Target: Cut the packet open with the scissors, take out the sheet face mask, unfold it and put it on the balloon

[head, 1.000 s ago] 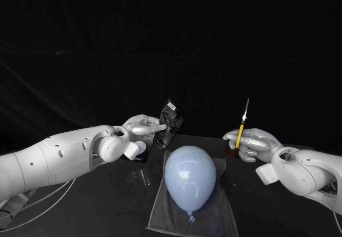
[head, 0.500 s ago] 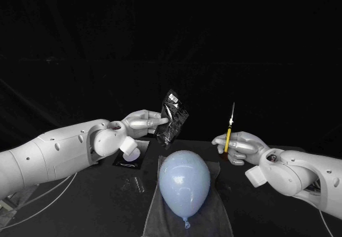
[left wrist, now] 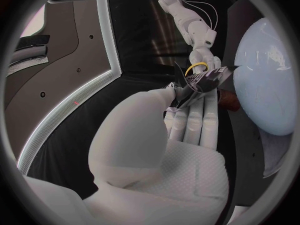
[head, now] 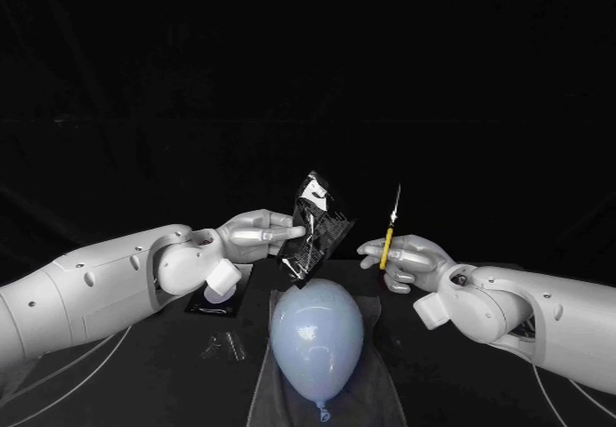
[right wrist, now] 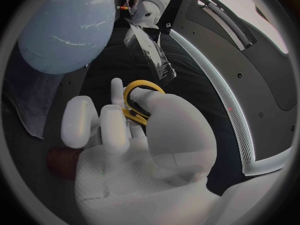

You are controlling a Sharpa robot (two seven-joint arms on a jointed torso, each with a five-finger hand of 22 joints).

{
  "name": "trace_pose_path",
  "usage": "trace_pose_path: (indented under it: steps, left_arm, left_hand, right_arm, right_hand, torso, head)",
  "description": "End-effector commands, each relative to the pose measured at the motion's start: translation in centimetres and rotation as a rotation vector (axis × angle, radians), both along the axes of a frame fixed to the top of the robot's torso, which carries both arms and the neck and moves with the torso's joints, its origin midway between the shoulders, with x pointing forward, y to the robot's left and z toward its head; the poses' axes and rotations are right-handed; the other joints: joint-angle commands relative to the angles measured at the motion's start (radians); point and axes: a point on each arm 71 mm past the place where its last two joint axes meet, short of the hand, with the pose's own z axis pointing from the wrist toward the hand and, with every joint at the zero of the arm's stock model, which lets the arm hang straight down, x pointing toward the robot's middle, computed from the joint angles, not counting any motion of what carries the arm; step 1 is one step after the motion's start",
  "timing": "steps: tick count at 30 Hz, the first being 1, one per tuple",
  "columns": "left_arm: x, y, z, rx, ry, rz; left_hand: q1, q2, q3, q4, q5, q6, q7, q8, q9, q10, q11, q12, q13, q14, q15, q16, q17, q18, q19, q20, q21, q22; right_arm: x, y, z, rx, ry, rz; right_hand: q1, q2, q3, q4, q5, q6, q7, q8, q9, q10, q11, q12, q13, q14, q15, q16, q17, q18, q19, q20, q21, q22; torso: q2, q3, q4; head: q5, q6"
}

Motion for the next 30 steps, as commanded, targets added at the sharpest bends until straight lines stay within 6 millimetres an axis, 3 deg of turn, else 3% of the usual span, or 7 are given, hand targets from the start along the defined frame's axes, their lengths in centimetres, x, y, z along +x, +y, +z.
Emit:
trace_pose_path:
  steps: [1, 4, 10, 14, 17, 22, 30]
  left_arm:
    - [-0.3, -0.7, 0.3, -0.028, 0.004, -0.055]
    - [-0.3, -0.9, 0.4, -0.033, 0.0, -0.055]
    - [-0.4, -1.5, 0.4, -0.039, -0.001, -0.069]
    - [-0.5, -1.9, 0.4, -0.038, 0.002, -0.083]
    - [-0.6, -2.1, 0.4, -0.035, 0.006, -0.091]
    - [-0.5, -2.3, 0.3, -0.024, 0.01, -0.091]
    - [-0.4, -2.4, 0.2, -0.007, 0.009, -0.083]
  left_hand:
    - [0.0, 0.007, 0.004, -0.01, 0.003, -0.009, 0.001, 0.025, 0.076, 0.01, -0.004, -0.007, 0.001, 0.01, -0.001, -0.007, -0.001, 0.011, 0.008, 0.0, 0.005, 0.002]
    - [0.0, 0.008, 0.004, -0.011, 0.003, -0.009, 0.001, 0.026, 0.077, 0.011, -0.004, -0.008, 0.001, 0.011, -0.001, -0.007, 0.0, 0.011, 0.008, 0.0, 0.006, 0.002]
    - [-0.001, 0.008, 0.005, -0.011, 0.003, -0.009, 0.001, 0.027, 0.079, 0.013, -0.004, -0.01, 0.001, 0.012, -0.002, -0.008, 0.0, 0.011, 0.009, 0.0, 0.006, 0.003]
    - [-0.002, 0.008, 0.005, -0.011, 0.003, -0.01, 0.001, 0.028, 0.08, 0.014, -0.004, -0.01, 0.001, 0.013, -0.002, -0.009, 0.0, 0.011, 0.009, 0.0, 0.007, 0.003]
    - [-0.002, 0.008, 0.005, -0.011, 0.003, -0.01, 0.001, 0.028, 0.08, 0.014, -0.004, -0.01, 0.001, 0.013, -0.002, -0.009, 0.0, 0.011, 0.009, 0.0, 0.007, 0.003]
    - [-0.003, 0.009, 0.006, -0.011, 0.003, -0.01, 0.001, 0.029, 0.081, 0.015, -0.004, -0.012, 0.002, 0.014, -0.002, -0.01, 0.0, 0.01, 0.009, -0.001, 0.007, 0.003]
    - [-0.003, 0.009, 0.006, -0.012, 0.003, -0.01, 0.001, 0.029, 0.082, 0.016, -0.004, -0.013, 0.002, 0.014, -0.002, -0.01, 0.0, 0.011, 0.009, -0.001, 0.007, 0.003]
  right_arm:
    - [0.0, 0.0, 0.5, 0.097, -0.011, -0.006]
    - [-0.2, -0.1, 0.6, 0.11, -0.011, -0.011]
    - [-0.5, 0.0, 0.7, 0.12, -0.01, -0.013]
    - [-0.7, 0.2, 0.8, 0.125, -0.011, -0.007]
    - [-0.8, 0.4, 0.9, 0.125, -0.014, -0.002]
    - [-1.1, 0.8, 1.0, 0.129, -0.02, 0.021]
    - [-1.7, 1.5, 1.2, 0.144, -0.028, 0.073]
  right_hand:
    - [0.012, 0.006, -0.001, -0.012, 0.001, 0.001, 0.007, -0.013, -0.006, 0.098, -0.061, -0.048, -0.058, 0.003, 0.009, -0.002, 0.001, 0.021, 0.002, 0.009, -0.006, 0.017]
    - [0.014, -0.005, -0.003, -0.021, 0.0, -0.004, 0.011, -0.021, -0.01, 0.089, -0.056, -0.073, -0.085, 0.002, 0.013, -0.004, -0.003, 0.021, 0.002, 0.011, -0.007, 0.017]
    - [0.007, -0.07, -0.036, -0.045, 0.0, -0.007, 0.019, -0.034, -0.017, 0.064, -0.048, -0.084, -0.146, 0.003, 0.02, -0.002, 0.001, 0.021, 0.003, 0.017, -0.009, 0.018]
    - [-0.023, -0.131, -0.075, -0.04, 0.0, -0.018, 0.029, -0.053, -0.031, 0.04, -0.038, -0.085, -0.183, 0.002, 0.028, -0.002, 0.0, 0.021, 0.001, 0.023, -0.014, 0.016]
    - [-0.049, -0.193, -0.118, -0.032, 0.0, -0.04, 0.045, -0.081, -0.051, 0.004, -0.022, -0.085, -0.224, 0.0, 0.04, -0.003, -0.003, 0.025, -0.01, 0.033, -0.035, 0.002]
    - [-0.05, -0.228, -0.173, -0.029, 0.0, -0.065, 0.061, -0.113, -0.073, -0.049, -0.004, -0.084, -0.276, -0.005, 0.055, -0.006, -0.012, 0.033, -0.03, 0.047, -0.07, -0.02]
    - [-0.037, -0.235, -0.261, -0.022, 0.0, -0.117, 0.08, -0.154, -0.097, -0.125, 0.016, -0.08, -0.343, -0.016, 0.074, -0.012, -0.028, 0.042, -0.054, 0.067, -0.112, -0.046]
  torso:
    - [0.0, 0.0005, -0.0006]
    - [-0.001, 0.0006, -0.0003]
    - [-0.001, 0.0013, 0.0003]
    - [-0.001, 0.0015, 0.001]
    - [0.0, 0.0002, 0.0011]
    - [0.0, 0.0003, 0.0017]
    - [0.001, 0.0003, 0.001]
  head:
    - [-0.021, 0.004]
    - [-0.029, 0.006]
    - [-0.04, 0.009]
    - [-0.046, 0.009]
    - [-0.052, 0.01]
    - [-0.059, 0.008]
    - [-0.065, 0.008]
